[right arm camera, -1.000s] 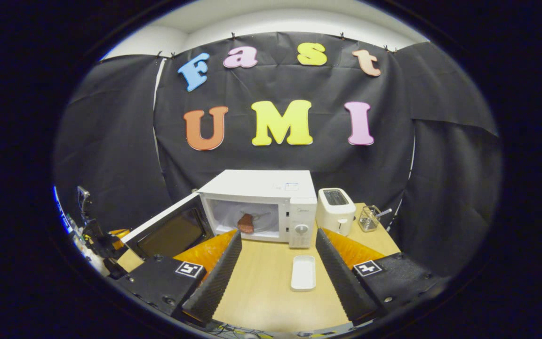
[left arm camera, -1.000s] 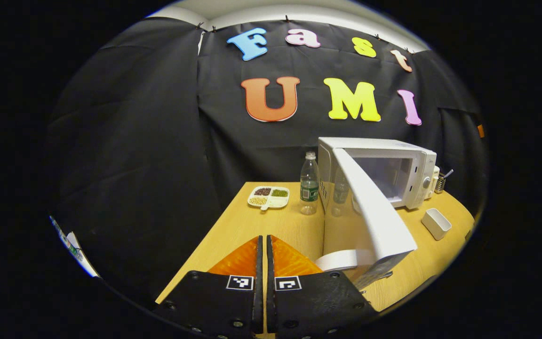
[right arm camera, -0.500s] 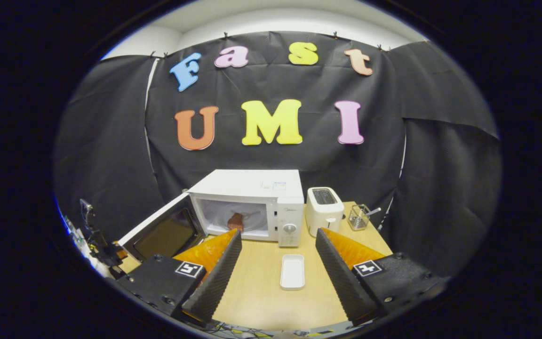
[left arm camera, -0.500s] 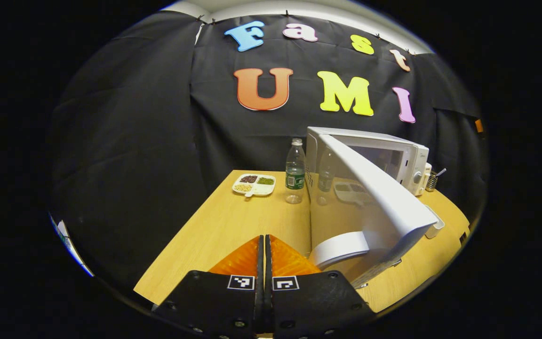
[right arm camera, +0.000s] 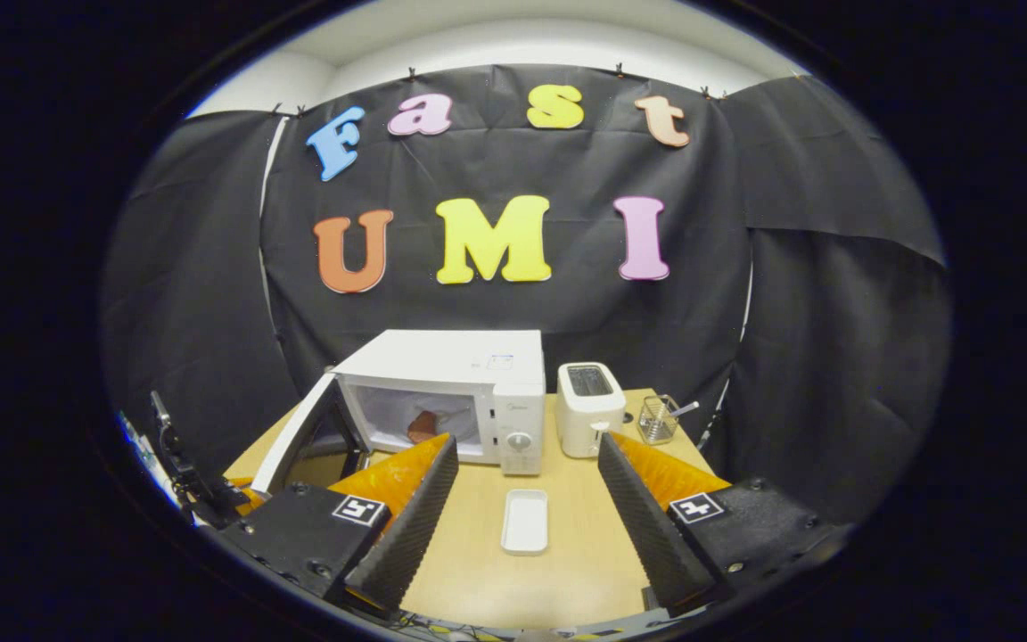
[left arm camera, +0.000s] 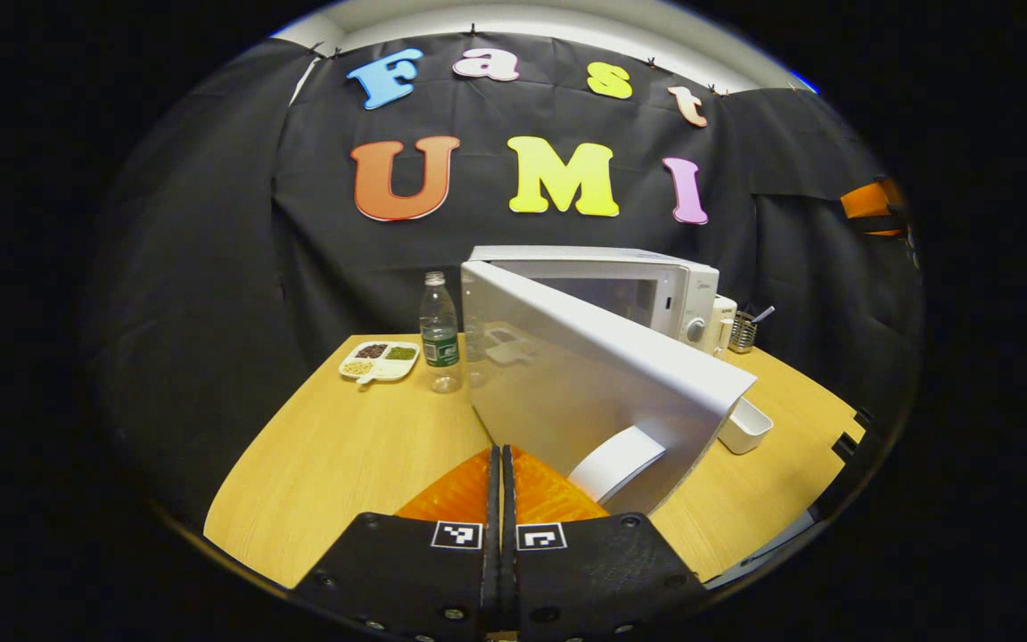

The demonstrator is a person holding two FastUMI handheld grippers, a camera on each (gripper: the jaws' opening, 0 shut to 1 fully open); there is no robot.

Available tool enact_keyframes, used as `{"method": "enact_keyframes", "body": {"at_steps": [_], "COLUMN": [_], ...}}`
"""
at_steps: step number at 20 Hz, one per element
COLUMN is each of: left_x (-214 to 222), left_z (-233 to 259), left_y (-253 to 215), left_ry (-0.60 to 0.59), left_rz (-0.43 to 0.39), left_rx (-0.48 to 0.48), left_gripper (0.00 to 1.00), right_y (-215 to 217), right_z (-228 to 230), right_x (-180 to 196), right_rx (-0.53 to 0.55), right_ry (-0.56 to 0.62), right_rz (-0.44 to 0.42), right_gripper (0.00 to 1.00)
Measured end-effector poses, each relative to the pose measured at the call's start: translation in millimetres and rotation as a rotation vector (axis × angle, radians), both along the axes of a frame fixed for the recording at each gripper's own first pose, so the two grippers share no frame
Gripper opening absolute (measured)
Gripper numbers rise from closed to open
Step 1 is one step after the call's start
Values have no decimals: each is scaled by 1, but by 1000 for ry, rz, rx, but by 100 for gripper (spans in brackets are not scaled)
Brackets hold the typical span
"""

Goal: Open the microwave oven with the left hand, put the food in, and close the microwave oven.

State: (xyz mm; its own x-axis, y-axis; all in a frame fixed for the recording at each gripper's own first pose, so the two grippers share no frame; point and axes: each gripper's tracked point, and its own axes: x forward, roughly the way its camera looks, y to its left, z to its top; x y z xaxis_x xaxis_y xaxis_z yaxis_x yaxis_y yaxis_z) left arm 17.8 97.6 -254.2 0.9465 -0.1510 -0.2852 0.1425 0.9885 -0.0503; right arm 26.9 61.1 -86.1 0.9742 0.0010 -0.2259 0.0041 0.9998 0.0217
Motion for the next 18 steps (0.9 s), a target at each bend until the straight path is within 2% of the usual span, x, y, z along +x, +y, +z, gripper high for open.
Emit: {"method": "enact_keyframes", "body": {"at_steps": [6, 7, 8, 17, 18], "left_x": [18, 21, 25, 77, 84], "left_z": [13, 15, 18, 25, 27], "left_y": [-64, -72, -81, -151, -158], "left_ry": [-30, -34, -40, -67, -71], "left_rz": [-93, -105, -116, -224, -231], "left_rx": [16, 18, 21, 33, 37], "left_gripper": [0, 0, 0, 0, 0], "right_y": [-39, -45, -52, -105, -109], "right_z": [-2, -2, -1, -4, -5], "right_x": [1, 1, 2, 7, 10], "right_rx": [-2, -3, -2, 23, 27], "right_ry": [22, 25, 28, 65, 69], "right_rz": [-32, -37, -45, -100, -108], "right_gripper": [100, 90, 100, 100, 90]}}
